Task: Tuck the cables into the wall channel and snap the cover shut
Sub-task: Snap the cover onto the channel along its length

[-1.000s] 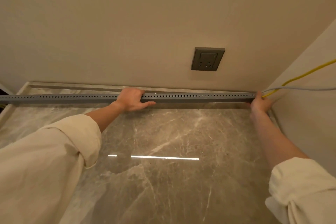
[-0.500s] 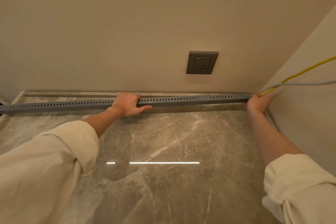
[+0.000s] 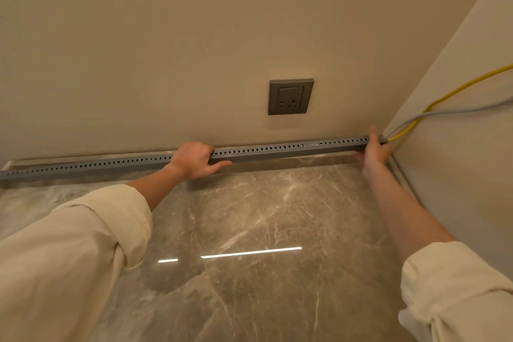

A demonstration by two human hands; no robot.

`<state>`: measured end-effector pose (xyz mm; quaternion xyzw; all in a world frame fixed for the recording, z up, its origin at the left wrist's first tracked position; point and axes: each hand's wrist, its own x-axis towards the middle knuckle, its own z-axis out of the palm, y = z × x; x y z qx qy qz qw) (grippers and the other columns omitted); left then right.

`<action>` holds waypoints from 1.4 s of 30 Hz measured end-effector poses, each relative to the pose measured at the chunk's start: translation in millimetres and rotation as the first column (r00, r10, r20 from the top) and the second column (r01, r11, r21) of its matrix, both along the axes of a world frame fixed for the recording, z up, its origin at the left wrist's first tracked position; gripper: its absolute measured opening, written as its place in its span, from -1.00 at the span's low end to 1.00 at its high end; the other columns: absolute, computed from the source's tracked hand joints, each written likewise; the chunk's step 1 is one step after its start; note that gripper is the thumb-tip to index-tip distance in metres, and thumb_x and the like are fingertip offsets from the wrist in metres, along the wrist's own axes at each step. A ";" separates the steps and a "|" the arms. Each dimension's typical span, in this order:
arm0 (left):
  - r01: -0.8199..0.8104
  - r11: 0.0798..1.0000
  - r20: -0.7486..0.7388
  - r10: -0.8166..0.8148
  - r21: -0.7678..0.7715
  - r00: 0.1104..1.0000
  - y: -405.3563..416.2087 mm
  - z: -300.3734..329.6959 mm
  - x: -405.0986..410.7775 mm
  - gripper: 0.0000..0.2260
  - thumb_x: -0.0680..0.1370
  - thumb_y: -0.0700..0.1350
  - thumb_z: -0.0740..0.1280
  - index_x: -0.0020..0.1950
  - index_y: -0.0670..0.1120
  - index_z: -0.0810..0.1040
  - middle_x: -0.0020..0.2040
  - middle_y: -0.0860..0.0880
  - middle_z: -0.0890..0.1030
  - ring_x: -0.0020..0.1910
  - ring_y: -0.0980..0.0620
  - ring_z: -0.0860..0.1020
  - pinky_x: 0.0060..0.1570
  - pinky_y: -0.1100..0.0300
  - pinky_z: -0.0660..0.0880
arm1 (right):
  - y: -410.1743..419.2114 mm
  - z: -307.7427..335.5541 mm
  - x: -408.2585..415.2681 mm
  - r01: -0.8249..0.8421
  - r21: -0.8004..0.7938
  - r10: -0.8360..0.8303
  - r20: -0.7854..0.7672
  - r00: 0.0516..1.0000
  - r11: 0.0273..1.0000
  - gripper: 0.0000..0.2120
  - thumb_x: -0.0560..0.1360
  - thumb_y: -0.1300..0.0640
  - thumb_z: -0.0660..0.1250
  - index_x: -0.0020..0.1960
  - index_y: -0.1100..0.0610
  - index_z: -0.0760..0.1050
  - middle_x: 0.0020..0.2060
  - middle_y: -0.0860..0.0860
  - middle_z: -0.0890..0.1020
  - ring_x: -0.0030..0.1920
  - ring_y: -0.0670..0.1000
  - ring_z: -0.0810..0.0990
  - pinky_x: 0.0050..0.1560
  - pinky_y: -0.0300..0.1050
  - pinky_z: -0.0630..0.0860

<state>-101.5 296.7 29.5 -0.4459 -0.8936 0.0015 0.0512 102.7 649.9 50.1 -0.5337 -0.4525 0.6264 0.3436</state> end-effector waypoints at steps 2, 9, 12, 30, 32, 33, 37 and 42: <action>0.014 1.000 0.003 -0.014 -0.013 1.000 4.5 0.7 -3.3 -0.38 0.41 0.45 0.06 -0.35 -0.11 0.43 -0.50 -0.01 0.38 -0.50 -0.09 0.37 -0.46 0.18 0.30 | -11.7 -4.0 -1.8 -0.061 -0.104 0.056 -0.050 0.997 0.993 -0.52 0.41 -0.01 0.44 0.21 0.14 0.34 -0.05 0.06 0.54 -0.33 -0.03 0.52 -0.58 -0.28 0.45; 0.091 0.996 -0.044 -0.091 0.018 0.995 10.9 -5.6 -11.6 -0.44 0.44 0.40 0.14 -0.40 -0.09 0.32 -0.47 -0.16 0.55 -0.47 -0.18 0.53 -0.47 0.16 0.27 | -34.7 -15.9 -6.0 -0.357 -0.286 0.297 -0.231 0.926 0.889 -0.59 0.39 0.13 0.48 0.15 0.26 0.45 -0.01 0.17 0.62 -0.24 0.01 0.63 -0.37 -0.26 0.61; 0.093 0.996 -0.046 -0.093 -0.001 0.995 16.0 -7.0 -15.5 -0.44 0.44 0.40 0.09 -0.33 -0.11 0.36 -0.44 -0.15 0.57 -0.45 -0.17 0.54 -0.45 0.15 0.32 | -35.8 -19.4 -14.0 -0.320 -0.287 0.237 -0.289 0.927 0.903 -0.79 0.45 0.21 0.42 0.01 0.26 0.46 -0.08 0.18 0.60 -0.17 0.07 0.64 -0.31 -0.21 0.63; 0.077 0.983 -0.003 -0.078 0.167 0.997 -36.7 -17.3 -5.2 -0.69 0.54 0.02 0.30 0.00 -0.25 0.45 -0.08 -0.22 0.52 -0.14 -0.19 0.50 -0.13 -0.04 0.50 | -28.3 -26.8 -29.1 -0.133 -0.238 0.076 -0.234 0.969 0.962 -0.66 0.54 0.19 0.30 0.25 0.29 0.35 -0.21 0.11 0.53 -0.31 0.03 0.55 -0.38 -0.23 0.58; 0.006 0.988 -0.025 -0.002 0.156 1.000 -46.1 -20.0 -3.7 -0.69 0.53 -0.05 0.32 0.09 -0.29 0.47 -0.01 -0.26 0.53 -0.06 -0.23 0.51 -0.03 -0.08 0.50 | -29.0 -26.0 -30.0 -0.134 -0.238 0.077 -0.234 0.969 0.962 -0.66 0.54 0.19 0.30 0.25 0.29 0.34 -0.21 0.11 0.52 -0.30 0.02 0.55 -0.35 -0.22 0.59; -0.025 0.990 -0.022 0.028 0.142 0.999 -47.6 -19.9 -3.1 -0.69 0.54 -0.07 0.32 0.12 -0.30 0.47 0.02 -0.27 0.53 -0.03 -0.25 0.51 -0.01 -0.09 0.49 | -28.7 -25.2 -30.2 -0.134 -0.238 0.077 -0.233 0.969 0.962 -0.67 0.54 0.19 0.30 0.25 0.28 0.34 -0.21 0.11 0.52 -0.30 0.02 0.55 -0.35 -0.22 0.59; -0.069 0.991 -0.022 0.072 0.111 0.997 -40.7 -10.5 -5.7 -0.70 0.55 -0.08 0.29 0.15 -0.29 0.46 0.06 -0.27 0.52 0.02 -0.25 0.49 0.03 -0.10 0.45 | -26.7 -22.3 -30.8 -0.149 -0.222 0.092 -0.247 0.965 0.964 -0.76 0.54 0.21 0.30 0.15 0.24 0.33 -0.21 0.12 0.50 -0.30 0.03 0.54 -0.43 -0.24 0.59; -0.100 0.992 -0.053 0.104 0.075 0.993 -36.7 -4.6 -6.0 -0.70 0.56 -0.08 0.28 0.16 -0.28 0.47 0.05 -0.27 0.52 0.01 -0.25 0.49 0.01 -0.09 0.44 | -23.5 -22.3 -31.8 -0.166 -0.201 0.111 -0.258 0.960 0.965 -0.83 0.55 0.21 0.29 0.07 0.22 0.33 -0.16 0.10 0.51 -0.20 0.01 0.55 -0.33 -0.23 0.60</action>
